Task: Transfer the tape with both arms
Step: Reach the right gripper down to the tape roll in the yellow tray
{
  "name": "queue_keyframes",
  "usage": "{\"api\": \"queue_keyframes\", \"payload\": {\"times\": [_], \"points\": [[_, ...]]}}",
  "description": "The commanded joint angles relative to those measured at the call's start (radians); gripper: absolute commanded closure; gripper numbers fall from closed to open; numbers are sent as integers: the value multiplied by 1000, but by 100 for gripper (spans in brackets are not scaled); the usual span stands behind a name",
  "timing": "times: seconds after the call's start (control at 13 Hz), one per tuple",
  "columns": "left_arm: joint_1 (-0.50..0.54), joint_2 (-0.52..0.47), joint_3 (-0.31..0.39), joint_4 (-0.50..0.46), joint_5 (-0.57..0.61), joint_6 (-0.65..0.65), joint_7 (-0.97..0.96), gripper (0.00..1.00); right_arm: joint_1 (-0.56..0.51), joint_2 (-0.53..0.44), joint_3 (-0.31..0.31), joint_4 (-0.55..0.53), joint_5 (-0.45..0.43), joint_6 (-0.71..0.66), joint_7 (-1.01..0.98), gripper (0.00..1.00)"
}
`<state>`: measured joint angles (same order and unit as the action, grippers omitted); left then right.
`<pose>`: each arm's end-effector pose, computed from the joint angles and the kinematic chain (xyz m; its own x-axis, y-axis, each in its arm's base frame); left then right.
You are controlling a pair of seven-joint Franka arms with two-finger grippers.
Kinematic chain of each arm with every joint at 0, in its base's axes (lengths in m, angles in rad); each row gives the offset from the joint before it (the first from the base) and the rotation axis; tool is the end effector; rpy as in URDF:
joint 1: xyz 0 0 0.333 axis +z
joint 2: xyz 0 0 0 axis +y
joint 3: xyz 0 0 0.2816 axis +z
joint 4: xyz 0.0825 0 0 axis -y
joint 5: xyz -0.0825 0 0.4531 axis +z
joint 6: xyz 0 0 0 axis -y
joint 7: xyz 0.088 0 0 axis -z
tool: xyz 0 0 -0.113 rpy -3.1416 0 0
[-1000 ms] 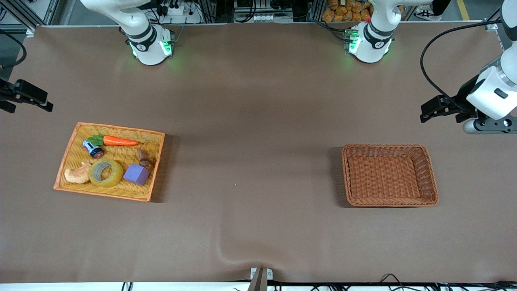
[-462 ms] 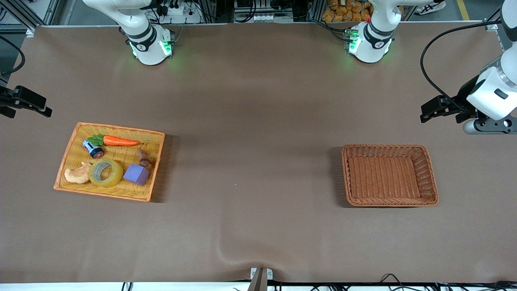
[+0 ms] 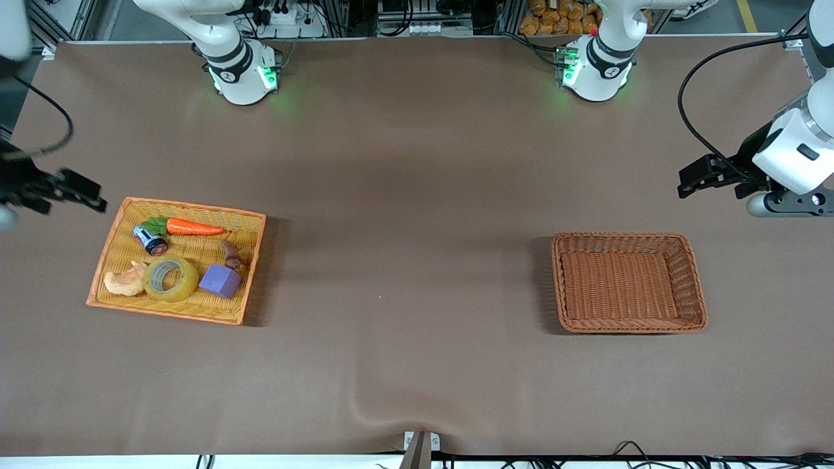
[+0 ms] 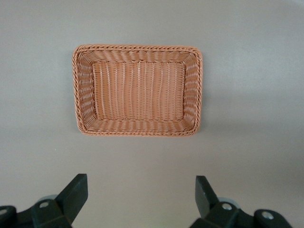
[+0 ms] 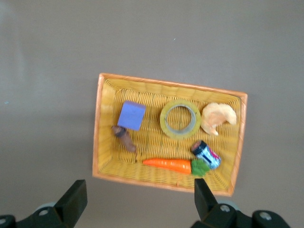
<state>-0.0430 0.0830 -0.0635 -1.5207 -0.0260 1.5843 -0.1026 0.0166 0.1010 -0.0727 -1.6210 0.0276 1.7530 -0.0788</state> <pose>0.6431 -0.0703 0.5598 0.9997 -0.0035 -0.0223 -0.0028 -0.9996 0.0291 0.6614 -0.0330 0.5081 0.9993 0.0183 0.0327 0.0189 -0.9997 -0.0174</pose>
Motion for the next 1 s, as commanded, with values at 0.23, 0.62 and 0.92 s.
{"api": "queue_keyframes", "payload": {"times": [0.23, 0.62, 0.92], "points": [[8, 3, -4, 10, -14, -18, 9, 0, -20, 75, 17, -301, -14, 415, -169, 0], [8, -8, -6, 14, -23, -276, 0, 0, -29, 216, 16, -425, -14, 725, -311, 0], [6, -9, -13, 17, -37, -358, -2, 0, -53, 339, 16, -419, -14, 772, -361, 0]]}}
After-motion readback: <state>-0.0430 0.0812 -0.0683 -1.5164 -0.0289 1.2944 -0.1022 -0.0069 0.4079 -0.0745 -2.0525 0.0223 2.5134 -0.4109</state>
